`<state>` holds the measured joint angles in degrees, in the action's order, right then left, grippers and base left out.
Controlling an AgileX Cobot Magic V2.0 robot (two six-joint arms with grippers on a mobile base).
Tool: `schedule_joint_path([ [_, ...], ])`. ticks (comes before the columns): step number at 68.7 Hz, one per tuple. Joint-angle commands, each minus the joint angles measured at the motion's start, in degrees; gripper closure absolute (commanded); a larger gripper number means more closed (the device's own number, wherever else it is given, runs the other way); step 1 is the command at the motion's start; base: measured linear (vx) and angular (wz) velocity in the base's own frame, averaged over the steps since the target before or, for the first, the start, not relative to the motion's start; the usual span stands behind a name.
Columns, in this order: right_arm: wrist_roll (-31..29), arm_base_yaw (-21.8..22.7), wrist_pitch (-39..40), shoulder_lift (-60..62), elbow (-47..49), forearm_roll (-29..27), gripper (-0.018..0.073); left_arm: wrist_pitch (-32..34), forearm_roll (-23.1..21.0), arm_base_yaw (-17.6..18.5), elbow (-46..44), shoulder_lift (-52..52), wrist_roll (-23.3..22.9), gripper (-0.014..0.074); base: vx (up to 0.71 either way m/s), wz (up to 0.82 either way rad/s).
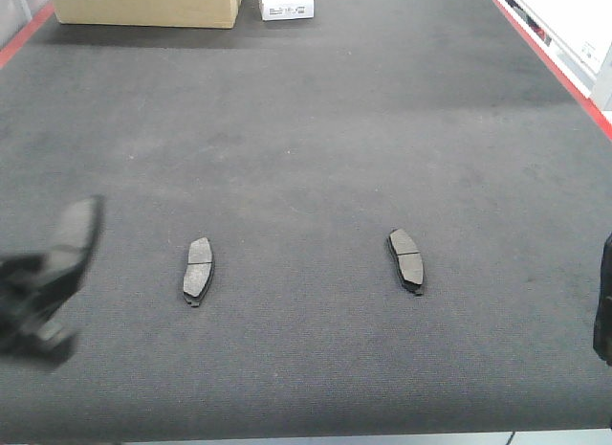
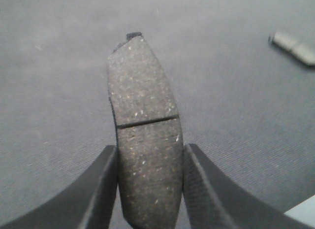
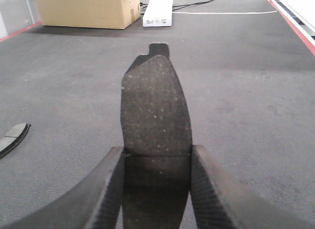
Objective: Move and align brake pads A on conveyor
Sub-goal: 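Extend the left gripper with its pad out over the belt, then lower the pad beside the nearer belt pad and open the left gripper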
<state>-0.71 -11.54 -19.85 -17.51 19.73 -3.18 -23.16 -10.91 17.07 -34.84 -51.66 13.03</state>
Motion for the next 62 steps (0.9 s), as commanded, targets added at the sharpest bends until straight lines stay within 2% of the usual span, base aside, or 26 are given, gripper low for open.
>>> schedule_joint_path([
  [1,-0.5,0.1,5.7,-0.3,1.8,0.1,0.0564,3.6,-4.6,1.8,-7.0,-9.0,5.8,0.0536,0.0,0.0],
  [8,-0.5,0.1,5.7,-0.3,1.8,0.1,0.0564,2.0,-6.1,5.0,-12.9,-18.2,9.1,0.0534,0.0,0.0],
  [17,-0.5,0.1,5.7,-0.3,1.8,0.1,0.0564,-1.7,-6.1,9.0,-21.8,-29.7,9.3,0.0533,0.0,0.0],
  [27,-0.5,0.1,5.7,-0.3,1.8,0.1,0.0564,-9.0,-6.1,13.4,-32.8,-41.2,8.2,0.0528,0.0,0.0],
  [34,-0.5,0.1,5.7,-0.3,1.8,0.1,0.0564,-13.9,-5.6,15.7,-41.2,-48.4,4.6,0.0526,0.0,0.0],
  [45,-0.5,0.1,5.7,-0.3,1.8,0.1,0.0564,-21.0,0.3,16.1,-54.0,-56.8,-9.1,0.0522,0.0,0.0],
  [55,-0.5,0.1,5.7,-0.3,1.8,0.1,0.0564,-23.3,7.4,16.1,-60.9,-60.9,-27.4,0.0519,0.0,0.0],
  [62,-0.5,0.1,5.7,-0.3,1.8,0.1,0.0564,-23.5,10.9,16.1,-62.1,-62.3,-37.9,0.0514,0.0,0.0],
])
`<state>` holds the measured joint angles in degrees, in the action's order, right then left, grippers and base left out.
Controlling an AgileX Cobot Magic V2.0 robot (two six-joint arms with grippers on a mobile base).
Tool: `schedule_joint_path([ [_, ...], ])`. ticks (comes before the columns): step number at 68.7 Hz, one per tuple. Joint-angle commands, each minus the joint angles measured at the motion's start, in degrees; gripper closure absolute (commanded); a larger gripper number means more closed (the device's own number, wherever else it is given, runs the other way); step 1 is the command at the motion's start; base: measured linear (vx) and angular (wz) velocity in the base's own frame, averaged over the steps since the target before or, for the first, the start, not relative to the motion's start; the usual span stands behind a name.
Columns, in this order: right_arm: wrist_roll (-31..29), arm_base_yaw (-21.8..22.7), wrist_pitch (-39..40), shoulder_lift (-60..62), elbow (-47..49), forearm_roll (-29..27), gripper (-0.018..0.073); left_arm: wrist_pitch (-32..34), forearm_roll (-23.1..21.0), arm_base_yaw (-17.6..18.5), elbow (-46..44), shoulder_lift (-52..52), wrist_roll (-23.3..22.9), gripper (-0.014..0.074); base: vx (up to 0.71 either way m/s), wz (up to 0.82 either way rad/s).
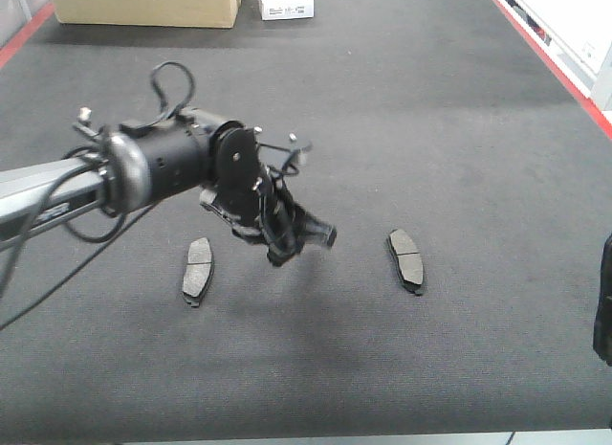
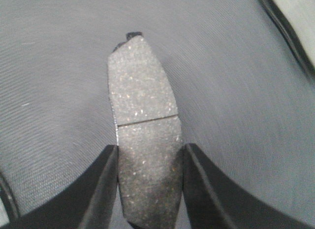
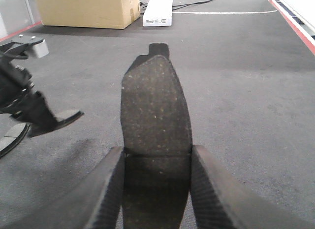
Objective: Move and align brake pads A on conveyor
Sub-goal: 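Lower the pad beside the nearer belt pad and open the left gripper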
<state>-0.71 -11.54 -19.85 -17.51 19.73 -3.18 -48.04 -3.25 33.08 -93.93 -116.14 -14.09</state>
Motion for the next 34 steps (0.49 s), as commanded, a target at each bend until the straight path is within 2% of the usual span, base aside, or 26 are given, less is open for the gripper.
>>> schedule_joint_path([
  [1,-0.5,0.1,5.7,-0.3,1.8,0.1,0.0564,1.4,3.3,0.1,-3.0,2.1,-12.0,0.0513,0.0,0.0],
  [6,-0.5,0.1,5.7,-0.3,1.8,0.1,0.0564,1.3,4.2,0.1,-3.0,0.9,-16.6,0.0505,0.0,0.0],
  [19,-0.5,0.1,5.7,-0.3,1.8,0.1,0.0564,0.2,5.3,0.1,-3.0,-2.4,-21.1,0.0466,0.0,0.0],
  [27,-0.5,0.1,5.7,-0.3,1.8,0.1,0.0564,-1.5,7.4,0.1,-3.0,-3.8,-26.4,0.0424,0.0,0.0],
  [34,-0.5,0.1,5.7,-0.3,1.8,0.1,0.0564,-1.7,7.7,0.1,-3.0,-4.7,-27.1,0.0392,0.0,0.0],
])
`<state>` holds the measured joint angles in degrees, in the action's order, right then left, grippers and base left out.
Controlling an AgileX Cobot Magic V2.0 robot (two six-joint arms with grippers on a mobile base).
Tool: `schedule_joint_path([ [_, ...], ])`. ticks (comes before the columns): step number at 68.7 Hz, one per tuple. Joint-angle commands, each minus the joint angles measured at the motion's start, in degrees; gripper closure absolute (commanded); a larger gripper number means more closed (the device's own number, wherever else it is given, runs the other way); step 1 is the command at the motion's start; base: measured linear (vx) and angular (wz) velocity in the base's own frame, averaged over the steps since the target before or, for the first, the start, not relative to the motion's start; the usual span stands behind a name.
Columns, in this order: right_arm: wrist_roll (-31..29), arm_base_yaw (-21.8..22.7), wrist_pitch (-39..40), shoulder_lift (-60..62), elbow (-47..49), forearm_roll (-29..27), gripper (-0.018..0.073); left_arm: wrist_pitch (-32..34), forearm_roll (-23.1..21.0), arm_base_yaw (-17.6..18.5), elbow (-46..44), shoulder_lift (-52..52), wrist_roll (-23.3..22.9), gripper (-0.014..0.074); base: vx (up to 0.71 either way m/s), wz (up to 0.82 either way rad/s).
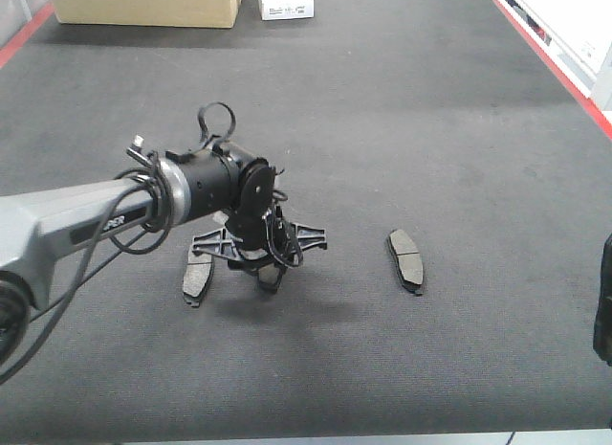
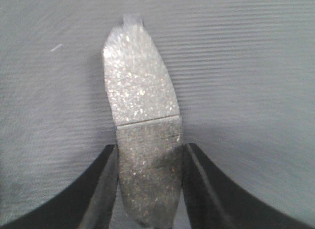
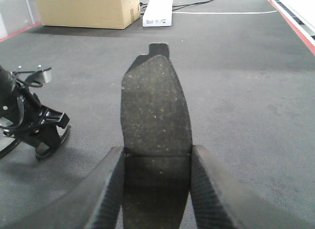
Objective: Move and align brake pads A on conveyor
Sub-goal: 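Lower the pad beside the nearer belt pad and open the left gripper, then withdraw the open left gripper from the belt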
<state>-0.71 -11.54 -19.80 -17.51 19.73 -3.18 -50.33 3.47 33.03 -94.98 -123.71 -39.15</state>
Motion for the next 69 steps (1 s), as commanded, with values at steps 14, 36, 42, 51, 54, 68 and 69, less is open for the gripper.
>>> schedule_joint_path([
  [14,-0.5,0.1,5.6,-0.3,1.8,0.1,0.0564,-0.8,0.3,0.2,-1.9,2.6,-1.3,0.0336,0.0,0.0],
  [36,-0.5,0.1,5.6,-0.3,1.8,0.1,0.0564,-4.1,0.7,1.0,-1.9,2.9,2.9,0.0262,0.0,0.0],
  [42,-0.5,0.1,5.6,-0.3,1.8,0.1,0.0564,-4.0,0.9,1.5,-1.9,3.3,2.9,0.0248,0.0,0.0],
  [51,-0.5,0.1,5.6,-0.3,1.8,0.1,0.0564,-3.8,1.2,2.1,-1.9,3.9,3.8,0.0218,0.0,0.0],
  [54,-0.5,0.1,5.6,-0.3,1.8,0.1,0.0564,-3.6,1.6,2.2,-1.9,4.2,4.5,0.02,0.0,0.0],
  [68,-0.5,0.1,5.6,-0.3,1.8,0.1,0.0564,-4.0,12.8,2.3,-1.9,8.6,2.1,0.0154,0.0,0.0],
  [69,-0.5,0.1,5.6,-0.3,1.8,0.1,0.0564,-4.1,13.9,2.3,-1.9,9.4,1.4,0.0154,0.0,0.0],
])
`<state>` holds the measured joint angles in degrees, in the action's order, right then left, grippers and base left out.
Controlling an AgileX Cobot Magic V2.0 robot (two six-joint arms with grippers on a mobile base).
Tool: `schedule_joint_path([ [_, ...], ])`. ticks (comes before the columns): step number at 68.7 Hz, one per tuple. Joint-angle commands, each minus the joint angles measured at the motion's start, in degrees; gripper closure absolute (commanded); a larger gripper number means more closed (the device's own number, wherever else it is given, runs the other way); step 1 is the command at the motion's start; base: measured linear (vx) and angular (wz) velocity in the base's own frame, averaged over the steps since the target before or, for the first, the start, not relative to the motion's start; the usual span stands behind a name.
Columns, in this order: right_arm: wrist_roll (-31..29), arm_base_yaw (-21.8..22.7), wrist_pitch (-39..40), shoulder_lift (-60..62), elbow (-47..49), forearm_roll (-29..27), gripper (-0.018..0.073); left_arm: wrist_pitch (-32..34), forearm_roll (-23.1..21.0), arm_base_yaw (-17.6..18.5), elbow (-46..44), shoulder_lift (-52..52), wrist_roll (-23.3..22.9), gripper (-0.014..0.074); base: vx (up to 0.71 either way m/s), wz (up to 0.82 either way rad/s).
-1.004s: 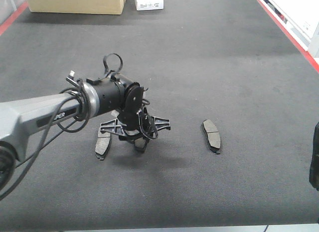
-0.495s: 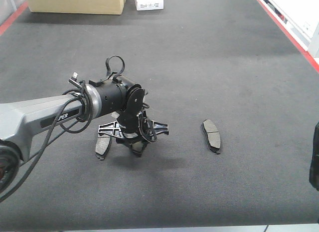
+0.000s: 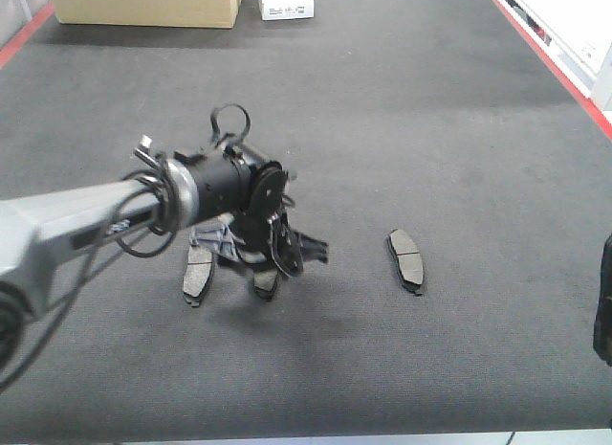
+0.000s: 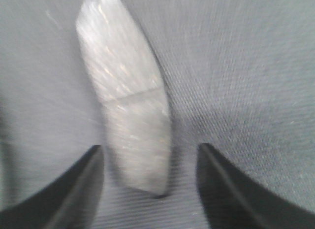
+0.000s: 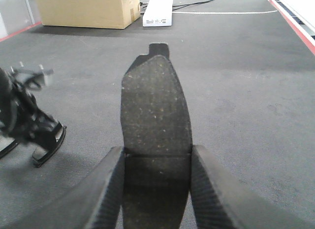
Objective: Move and align brake pads A on conveyor
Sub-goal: 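Withdraw the open left gripper from the belt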
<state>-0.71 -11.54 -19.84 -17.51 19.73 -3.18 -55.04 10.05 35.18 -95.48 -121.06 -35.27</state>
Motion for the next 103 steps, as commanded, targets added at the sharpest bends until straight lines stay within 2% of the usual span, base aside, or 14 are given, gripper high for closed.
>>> schedule_joint_path([
  [1,-0.5,0.1,5.6,-0.3,1.8,0.1,0.0564,0.6,7.9,0.2,-1.4,7.0,-2.6,0.0155,0.0,0.0],
  [10,-0.5,0.1,5.6,-0.3,1.8,0.1,0.0564,0.2,16.6,1.6,0.0,12.6,-2.9,0.0184,0.0,0.0],
  [16,-0.5,0.1,5.6,-0.3,1.8,0.1,0.0564,2.5,20.5,2.7,4.3,17.8,-4.6,0.0234,0.0,0.0],
  [19,-0.5,0.1,5.6,-0.3,1.8,0.1,0.0564,4.1,21.2,2.9,7.3,20.9,-5.3,0.0263,0.0,0.0],
  [39,-0.5,0.1,5.6,-0.3,1.8,0.1,0.0564,17.1,21.5,3.2,30.0,44.6,-5.3,0.0604,0.0,0.0],
  [53,-0.5,0.1,5.6,-0.3,1.8,0.1,0.0564,23.7,21.6,3.2,43.4,56.1,-5.3,0.0603,0.0,0.0],
  [64,-0.5,0.1,5.6,-0.3,1.8,0.1,0.0564,30.4,24.5,3.2,54.2,67.2,-5.3,0.0603,0.0,0.0],
  [77,-0.5,0.1,5.6,-0.3,1.8,0.1,0.0564,33.6,27.4,3.2,65.1,81.7,-5.3,0.0603,0.0,0.0],
  [90,-0.5,0.1,5.6,-0.3,1.8,0.1,0.0564,33.7,27.4,3.2,71.4,94.9,-5.3,0.0603,0.0,0.0],
  [103,-0.5,0.1,5.6,-0.3,1.8,0.1,0.0564,33.8,27.4,3.2,71.9,101.7,-5.3,0.0603,0.0,0.0],
])
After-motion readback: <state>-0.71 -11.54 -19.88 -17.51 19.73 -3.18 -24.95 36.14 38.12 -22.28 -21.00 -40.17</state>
